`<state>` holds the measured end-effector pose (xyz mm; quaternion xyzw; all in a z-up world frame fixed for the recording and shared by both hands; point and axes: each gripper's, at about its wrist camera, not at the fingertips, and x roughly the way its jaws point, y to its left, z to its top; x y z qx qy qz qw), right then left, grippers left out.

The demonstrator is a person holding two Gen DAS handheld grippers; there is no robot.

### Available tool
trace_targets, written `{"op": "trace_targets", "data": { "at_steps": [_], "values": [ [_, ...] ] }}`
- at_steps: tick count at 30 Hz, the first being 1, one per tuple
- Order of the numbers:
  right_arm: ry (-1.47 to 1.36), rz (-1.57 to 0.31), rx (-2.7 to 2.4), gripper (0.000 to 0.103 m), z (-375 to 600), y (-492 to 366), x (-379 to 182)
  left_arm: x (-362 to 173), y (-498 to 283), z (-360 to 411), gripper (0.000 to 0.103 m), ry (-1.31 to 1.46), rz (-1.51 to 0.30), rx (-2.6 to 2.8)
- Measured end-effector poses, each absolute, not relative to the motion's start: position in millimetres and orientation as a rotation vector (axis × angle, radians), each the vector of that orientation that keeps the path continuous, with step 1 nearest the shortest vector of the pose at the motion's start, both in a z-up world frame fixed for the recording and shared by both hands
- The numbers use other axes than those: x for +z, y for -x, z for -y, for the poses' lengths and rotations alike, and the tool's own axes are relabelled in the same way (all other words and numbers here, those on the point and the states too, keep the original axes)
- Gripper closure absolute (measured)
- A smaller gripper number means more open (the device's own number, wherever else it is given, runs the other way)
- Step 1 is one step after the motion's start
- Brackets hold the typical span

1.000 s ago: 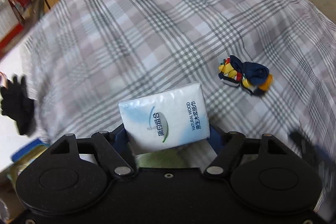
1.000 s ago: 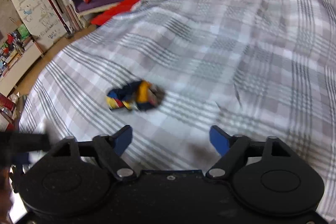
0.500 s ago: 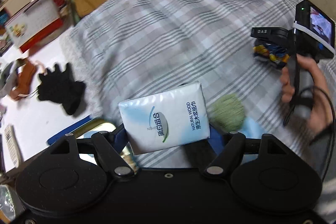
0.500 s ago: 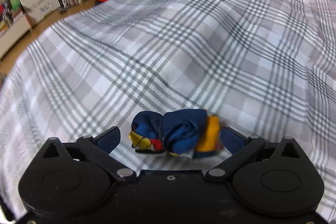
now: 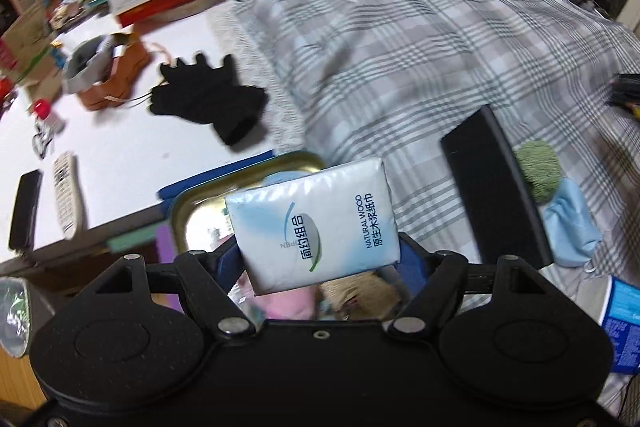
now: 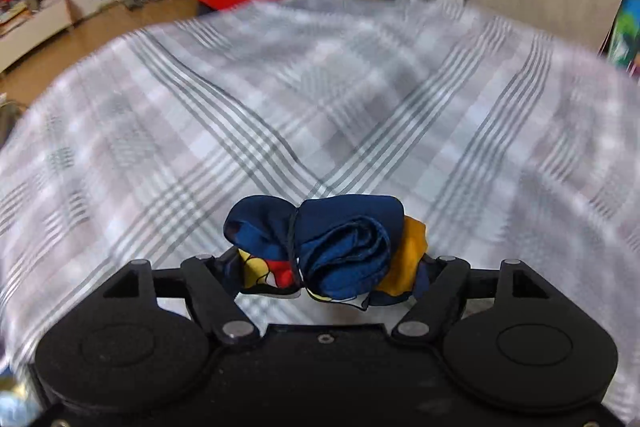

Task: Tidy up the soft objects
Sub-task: 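Carry the tissue pack and socks bundle over the gold tray with both tools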

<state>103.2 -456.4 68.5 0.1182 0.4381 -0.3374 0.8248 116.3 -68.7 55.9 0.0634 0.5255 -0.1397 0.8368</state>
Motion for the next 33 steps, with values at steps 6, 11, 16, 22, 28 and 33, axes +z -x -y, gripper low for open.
{"op": "trace_targets", "data": {
  "at_steps": [6,11,16,22,28,33],
  "values": [
    [-0.205,-0.805,-0.509,0.028,368.2,-21.9,145.5,58.1,-101.1,27.0,0.031,-0.077,-1.114,-0.244],
    [-0.215,-0.797,-0.314,0.028,290.7,26.9,164.3,50.4,-84.8,4.3,0.031,-0.06,-1.134,-0.233],
    [-0.177,-0.863,-0.152,0.028,209.5,52.7,146.0,31.9,-83.3,-8.8,0.031,-0.031,-1.206,-0.238],
    [-0.157,-0.97,-0.073,0.028,145.6,65.9,103.9,17.8,-109.0,-9.0,0.031,-0.02,-1.262,-0.227],
    [-0.115,-1.058,-0.053,0.028,108.4,64.5,63.5,14.0,-115.0,-10.1,0.031,-0.024,-1.258,-0.227],
    [-0.18,-1.099,-0.053,0.028,117.3,52.5,52.6,-6.1,-95.7,-8.0,0.031,-0.069,-1.304,-0.275]
  ]
}}
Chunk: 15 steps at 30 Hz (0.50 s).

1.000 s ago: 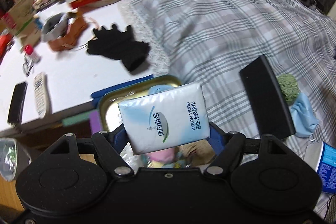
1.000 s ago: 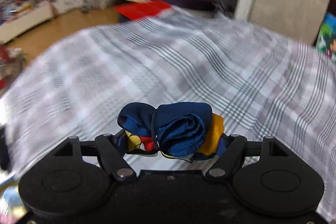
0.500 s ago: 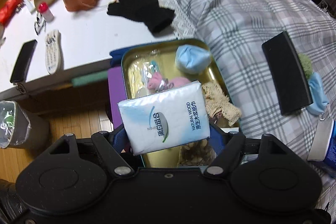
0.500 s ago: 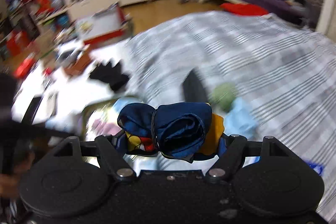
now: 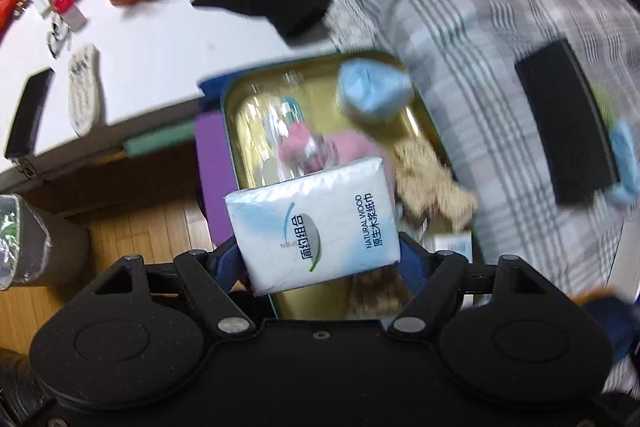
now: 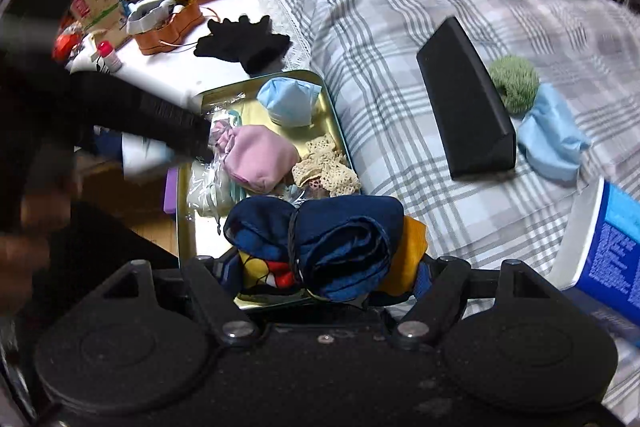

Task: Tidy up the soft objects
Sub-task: 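Carry the tissue pack and socks bundle over the gold tray with both tools, then release the tissue pack from left tool while right lowers socks into tray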

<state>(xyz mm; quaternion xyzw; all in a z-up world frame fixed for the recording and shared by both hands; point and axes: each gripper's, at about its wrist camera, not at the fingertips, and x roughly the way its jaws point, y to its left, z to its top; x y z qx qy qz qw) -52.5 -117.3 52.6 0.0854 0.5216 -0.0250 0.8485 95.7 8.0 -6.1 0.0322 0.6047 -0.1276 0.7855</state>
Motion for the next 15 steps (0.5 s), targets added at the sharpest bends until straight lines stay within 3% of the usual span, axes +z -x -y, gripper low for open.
{"op": "trace_targets", "data": {
  "at_steps": [12,15],
  "values": [
    [-0.2,-1.077,-0.032,0.027,125.4,-15.2,67.3,-37.8,-73.5,-2.3,0.03,-0.109,-1.347,-0.286],
    [-0.208,-1.076,-0.01,0.026,120.1,-39.5,65.3,-39.2,-72.9,-5.4,0.023,-0.092,-1.354,-0.313]
  ]
}}
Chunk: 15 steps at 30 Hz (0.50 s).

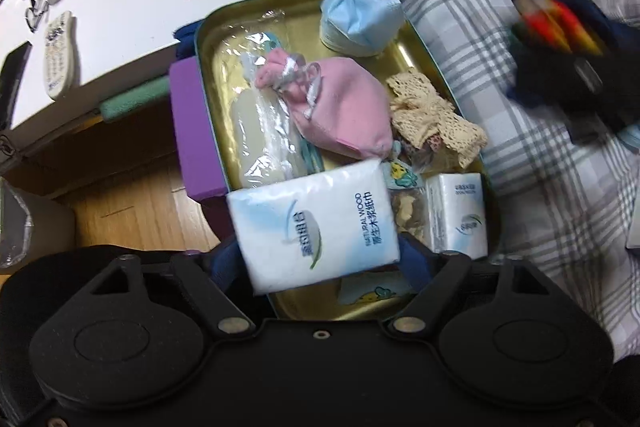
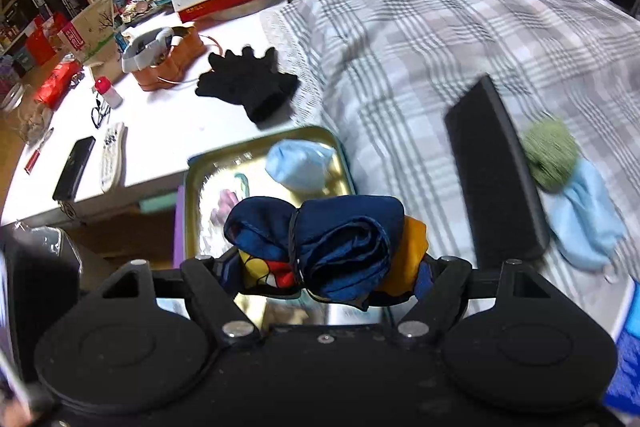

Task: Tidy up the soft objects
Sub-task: 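Release the tissue pack from left tool while right lowers socks into tray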

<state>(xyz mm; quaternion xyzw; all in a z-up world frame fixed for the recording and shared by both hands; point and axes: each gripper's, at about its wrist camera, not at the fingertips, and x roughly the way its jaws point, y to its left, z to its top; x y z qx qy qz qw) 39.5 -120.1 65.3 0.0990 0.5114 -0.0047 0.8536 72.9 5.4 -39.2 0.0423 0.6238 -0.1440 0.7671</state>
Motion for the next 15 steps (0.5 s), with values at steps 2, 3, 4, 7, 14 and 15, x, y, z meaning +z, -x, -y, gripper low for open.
{"op": "trace_targets", "data": {
  "at_steps": [2,3,4,7,14,15],
  "values": [
    [-0.197,-1.065,-0.011,0.025,115.0,-52.8,62.5,-38.7,-71.7,-7.2,0.022,-0.097,-1.346,-0.306],
    [-0.192,-1.059,-0.015,0.023,112.6,-58.5,60.8,-38.2,-71.0,-7.1,0.022,-0.104,-1.339,-0.305],
    [-0.19,-1.053,-0.017,0.021,110.6,-63.8,58.6,-37.9,-70.1,-7.3,0.022,-0.111,-1.334,-0.306],
    [-0.187,-1.042,-0.006,0.017,105.5,-74.9,51.6,-38.2,-68.1,-7.6,0.021,-0.12,-1.333,-0.316],
    [-0.213,-1.024,-0.002,0.017,114.9,-65.0,49.2,-36.3,-63.8,-4.4,0.021,-0.133,-1.319,-0.312],
    [-0.214,-1.019,-0.008,0.017,117.2,-60.5,50.6,-36.1,-63.7,-4.1,0.021,-0.13,-1.321,-0.312]
  ]
}}
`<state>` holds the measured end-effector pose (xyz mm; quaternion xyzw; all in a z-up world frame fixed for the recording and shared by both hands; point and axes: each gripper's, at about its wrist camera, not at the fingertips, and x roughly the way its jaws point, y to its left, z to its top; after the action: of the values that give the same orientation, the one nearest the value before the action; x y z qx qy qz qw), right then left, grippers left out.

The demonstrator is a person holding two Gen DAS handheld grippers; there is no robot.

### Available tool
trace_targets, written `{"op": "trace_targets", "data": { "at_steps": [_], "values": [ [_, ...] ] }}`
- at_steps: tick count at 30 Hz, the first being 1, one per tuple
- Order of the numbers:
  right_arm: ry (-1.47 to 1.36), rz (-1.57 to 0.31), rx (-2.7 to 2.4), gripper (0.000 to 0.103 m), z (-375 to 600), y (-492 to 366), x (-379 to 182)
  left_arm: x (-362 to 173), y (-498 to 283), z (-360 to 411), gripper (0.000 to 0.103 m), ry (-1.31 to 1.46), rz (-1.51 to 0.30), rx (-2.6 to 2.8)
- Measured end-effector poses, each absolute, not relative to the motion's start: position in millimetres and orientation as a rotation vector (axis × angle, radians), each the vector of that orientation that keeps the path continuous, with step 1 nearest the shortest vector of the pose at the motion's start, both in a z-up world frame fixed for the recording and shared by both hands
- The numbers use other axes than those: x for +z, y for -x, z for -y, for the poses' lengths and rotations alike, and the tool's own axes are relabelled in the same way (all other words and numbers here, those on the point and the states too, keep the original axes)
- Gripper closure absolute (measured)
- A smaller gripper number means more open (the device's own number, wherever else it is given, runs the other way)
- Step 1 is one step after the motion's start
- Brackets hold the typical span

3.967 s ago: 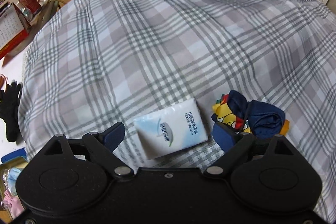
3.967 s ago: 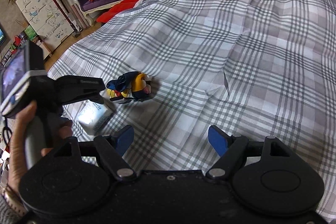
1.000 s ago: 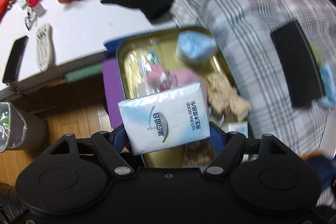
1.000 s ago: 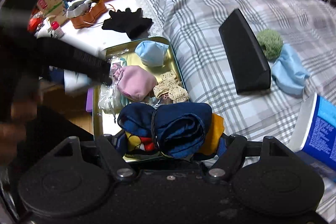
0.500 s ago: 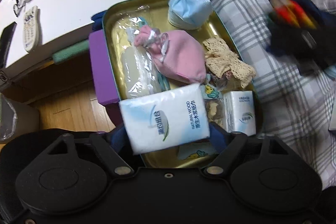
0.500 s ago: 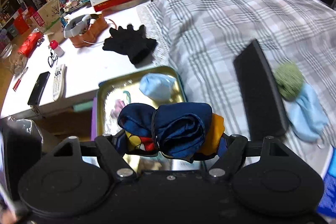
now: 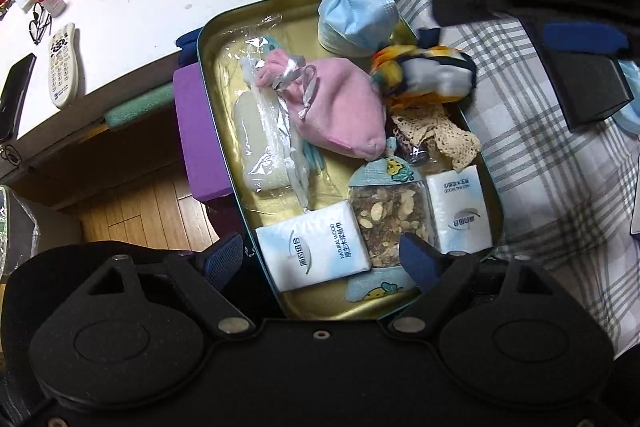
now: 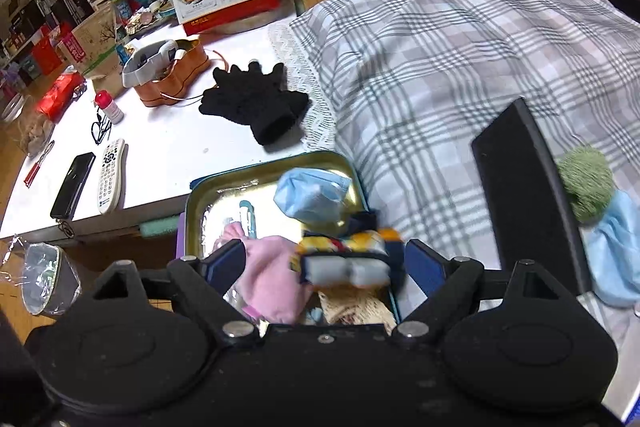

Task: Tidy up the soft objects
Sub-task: 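Release the tissue pack from left tool while right lowers socks into tray, then move the right tool to the bed and grasp the second blue face mask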

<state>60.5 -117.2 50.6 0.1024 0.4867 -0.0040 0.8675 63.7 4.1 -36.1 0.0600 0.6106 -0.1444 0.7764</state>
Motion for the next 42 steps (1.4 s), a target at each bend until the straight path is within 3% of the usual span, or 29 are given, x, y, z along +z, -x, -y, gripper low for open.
{"op": "trace_targets", "data": {
  "at_steps": [23,34,42],
  "values": [
    [-0.307,-0.884,-0.453,0.014,273.1,74.9,83.7,-4.1,-32.5,34.4,0.021,-0.187,-1.257,-0.379],
    [-0.279,-0.977,-0.525,0.014,313.2,23.9,49.9,2.8,-17.8,49.6,0.019,-0.215,-1.248,-0.412],
    [-0.42,-1.002,-0.516,0.013,315.8,-10.0,25.7,0.6,-19.9,50.1,0.019,-0.223,-1.252,-0.395]
  ]
}}
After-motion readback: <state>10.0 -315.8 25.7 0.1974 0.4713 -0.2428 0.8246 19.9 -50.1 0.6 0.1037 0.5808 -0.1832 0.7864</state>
